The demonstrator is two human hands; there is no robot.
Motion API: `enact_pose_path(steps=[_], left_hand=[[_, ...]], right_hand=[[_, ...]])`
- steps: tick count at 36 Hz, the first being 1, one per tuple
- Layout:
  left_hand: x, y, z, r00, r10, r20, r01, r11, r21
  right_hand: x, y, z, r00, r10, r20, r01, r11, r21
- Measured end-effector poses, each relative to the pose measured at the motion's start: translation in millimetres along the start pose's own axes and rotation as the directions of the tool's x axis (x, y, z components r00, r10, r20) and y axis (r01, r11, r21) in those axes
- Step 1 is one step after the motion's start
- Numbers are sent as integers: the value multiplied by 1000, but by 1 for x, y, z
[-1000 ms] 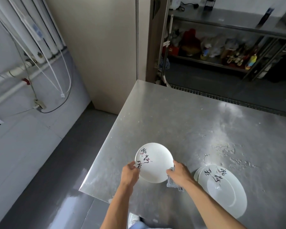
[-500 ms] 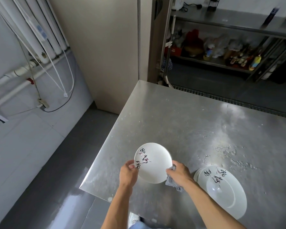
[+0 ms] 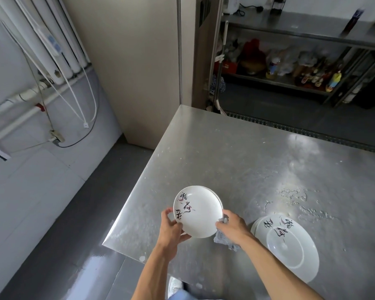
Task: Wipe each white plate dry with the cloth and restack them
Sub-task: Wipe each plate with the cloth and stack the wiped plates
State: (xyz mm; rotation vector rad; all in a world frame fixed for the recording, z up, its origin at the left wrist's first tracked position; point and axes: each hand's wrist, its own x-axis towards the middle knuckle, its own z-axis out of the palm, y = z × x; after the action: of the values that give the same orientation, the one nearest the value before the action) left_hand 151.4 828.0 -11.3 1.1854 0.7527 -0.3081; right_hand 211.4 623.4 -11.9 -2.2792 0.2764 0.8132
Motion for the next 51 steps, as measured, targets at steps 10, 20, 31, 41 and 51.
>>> enact_pose_path(steps=[10, 20, 31, 41, 51], left_hand=[[-4, -6, 5, 999, 21, -33, -24, 995, -97], [-10, 16, 16, 991, 131, -22, -133, 979, -154], [-26, 17, 20, 986, 169, 6, -167, 979, -119], [-40, 16, 24, 977, 203, 64, -196, 974, -110], [-54, 15, 25, 968, 222, 114, -214, 974, -79]], right_hand=[[-2, 2, -8, 940, -19, -341, 116, 957, 267], [-20, -43, -30, 677, -218, -703, 524, 813, 253], [-30, -81, -42, 442, -454, -774, 740, 672, 28], [-28, -59, -22, 609, -760, -226, 530, 602, -597], [-27, -64, -20, 646, -754, -117, 626, 611, -484]])
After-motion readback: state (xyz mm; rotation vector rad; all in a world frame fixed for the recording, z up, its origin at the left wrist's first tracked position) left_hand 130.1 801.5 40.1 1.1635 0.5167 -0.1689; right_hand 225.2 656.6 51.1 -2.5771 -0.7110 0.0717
